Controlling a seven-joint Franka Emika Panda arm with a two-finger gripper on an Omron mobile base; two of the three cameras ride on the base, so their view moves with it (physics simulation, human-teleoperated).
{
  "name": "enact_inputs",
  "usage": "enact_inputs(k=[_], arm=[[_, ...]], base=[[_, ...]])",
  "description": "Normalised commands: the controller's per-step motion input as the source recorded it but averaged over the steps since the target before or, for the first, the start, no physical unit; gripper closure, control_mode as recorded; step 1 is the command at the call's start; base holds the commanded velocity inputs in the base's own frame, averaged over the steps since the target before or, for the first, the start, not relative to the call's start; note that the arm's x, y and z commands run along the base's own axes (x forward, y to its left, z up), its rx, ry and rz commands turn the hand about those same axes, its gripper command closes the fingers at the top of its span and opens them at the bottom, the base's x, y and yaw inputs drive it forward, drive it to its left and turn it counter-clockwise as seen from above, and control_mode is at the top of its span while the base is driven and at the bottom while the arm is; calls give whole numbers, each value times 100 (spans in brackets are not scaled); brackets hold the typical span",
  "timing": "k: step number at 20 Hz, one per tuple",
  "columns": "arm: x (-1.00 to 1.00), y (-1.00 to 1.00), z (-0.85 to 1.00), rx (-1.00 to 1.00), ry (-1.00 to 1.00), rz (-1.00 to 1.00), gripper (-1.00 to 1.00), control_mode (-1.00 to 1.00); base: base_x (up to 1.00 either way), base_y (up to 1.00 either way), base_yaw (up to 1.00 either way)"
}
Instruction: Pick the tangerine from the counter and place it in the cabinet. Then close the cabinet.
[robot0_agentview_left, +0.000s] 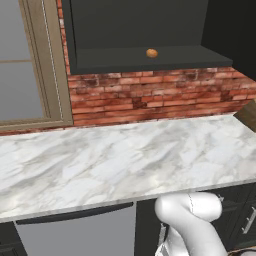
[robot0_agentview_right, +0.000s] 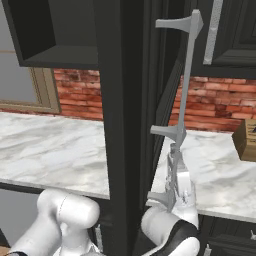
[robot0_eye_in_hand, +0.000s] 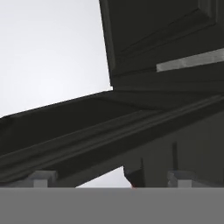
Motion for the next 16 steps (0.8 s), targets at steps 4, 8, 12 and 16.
enact_inputs(k=[4,8,12,16], arm=[[-2,-38,39,6,-24,0,-100,-100],[-5,-51,50,14,-18,0,-100,-100],[-25,-24,25,9,-25,1,-100,-100],[-52,36,0,-10,-29,10,-100,-100]], base=[[0,0,0],[0,0,0],[0,0,0],[0,0,0]])
